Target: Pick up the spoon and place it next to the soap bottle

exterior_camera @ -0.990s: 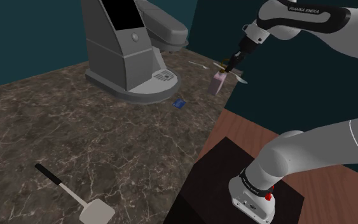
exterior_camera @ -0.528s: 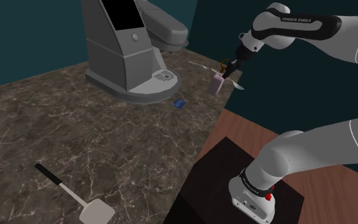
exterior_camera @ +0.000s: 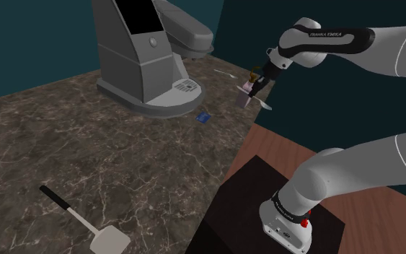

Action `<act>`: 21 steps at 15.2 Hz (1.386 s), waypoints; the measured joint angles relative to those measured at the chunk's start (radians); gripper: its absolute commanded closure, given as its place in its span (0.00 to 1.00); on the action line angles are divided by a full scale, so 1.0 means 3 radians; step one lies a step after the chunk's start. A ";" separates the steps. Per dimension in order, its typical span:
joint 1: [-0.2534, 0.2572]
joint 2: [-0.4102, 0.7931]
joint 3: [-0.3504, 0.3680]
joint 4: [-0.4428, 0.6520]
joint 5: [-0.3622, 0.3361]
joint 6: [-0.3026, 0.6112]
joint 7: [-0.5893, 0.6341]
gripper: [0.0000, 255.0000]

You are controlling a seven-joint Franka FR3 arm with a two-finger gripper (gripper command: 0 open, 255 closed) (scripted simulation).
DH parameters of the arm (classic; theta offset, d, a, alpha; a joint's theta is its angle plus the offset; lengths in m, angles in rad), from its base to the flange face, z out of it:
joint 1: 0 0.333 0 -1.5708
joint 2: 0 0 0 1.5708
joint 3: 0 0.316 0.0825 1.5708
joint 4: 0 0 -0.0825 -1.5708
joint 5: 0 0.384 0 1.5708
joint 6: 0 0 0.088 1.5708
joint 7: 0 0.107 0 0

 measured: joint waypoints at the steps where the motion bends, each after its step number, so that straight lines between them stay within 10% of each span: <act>1: 0.0002 0.0009 -0.0002 -0.0037 0.0004 0.0046 -0.0007 1.00; 21: 0.0078 0.0378 -0.0145 -0.0644 0.0170 0.0993 -0.0294 1.00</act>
